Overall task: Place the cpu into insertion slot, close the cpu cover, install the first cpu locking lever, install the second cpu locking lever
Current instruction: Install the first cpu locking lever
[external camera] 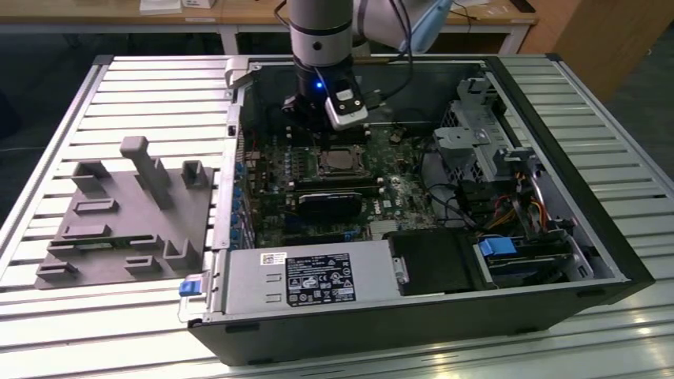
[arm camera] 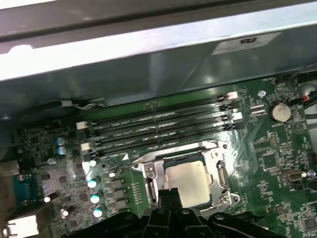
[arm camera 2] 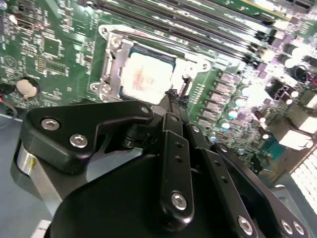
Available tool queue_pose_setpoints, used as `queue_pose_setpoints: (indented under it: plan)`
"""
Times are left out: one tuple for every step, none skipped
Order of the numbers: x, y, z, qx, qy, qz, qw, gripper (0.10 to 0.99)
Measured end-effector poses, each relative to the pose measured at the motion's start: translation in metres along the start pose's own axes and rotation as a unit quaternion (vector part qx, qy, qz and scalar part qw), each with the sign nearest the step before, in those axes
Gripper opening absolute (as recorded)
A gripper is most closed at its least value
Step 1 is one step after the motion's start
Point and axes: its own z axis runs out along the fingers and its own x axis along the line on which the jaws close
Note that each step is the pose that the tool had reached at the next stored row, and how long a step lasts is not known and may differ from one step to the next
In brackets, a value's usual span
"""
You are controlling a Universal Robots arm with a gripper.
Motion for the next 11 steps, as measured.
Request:
queue_pose_setpoints:
  plan:
    - [0.0021,-0.0005,-0.0002,0.0,-0.0002,0.0,1.0,0.102]
    - [0.0043,-0.001,-0.0003,-0.0001,-0.0005,0.0,1.0,0.102]
    - [0.0067,-0.0015,-0.0005,-0.0001,-0.0007,0.0,1.0,0.102]
    - [0.009,-0.0021,-0.0006,-0.0002,-0.001,0.0,1.0,0.102]
    - [0.0116,-0.0026,-0.0008,-0.0002,-0.0013,0.0,1.0,0.102]
    - [0.014,-0.0032,-0.001,-0.0003,-0.0016,0.0,1.0,0.102]
    - [0.0163,-0.0037,-0.0011,-0.0004,-0.0018,0.0,1.0,0.102]
    - [0.0185,-0.0042,-0.0013,-0.0005,-0.0021,0.0,1.0,0.102]
    - [0.0208,-0.0047,-0.0014,-0.0005,-0.0023,0.0,1.0,0.102]
    - [0.0231,-0.0052,-0.0016,-0.0006,-0.0025,0.0,1.0,0.102]
    - [0.0252,-0.0057,-0.0017,-0.0006,-0.0028,0.0,1.0,0.102]
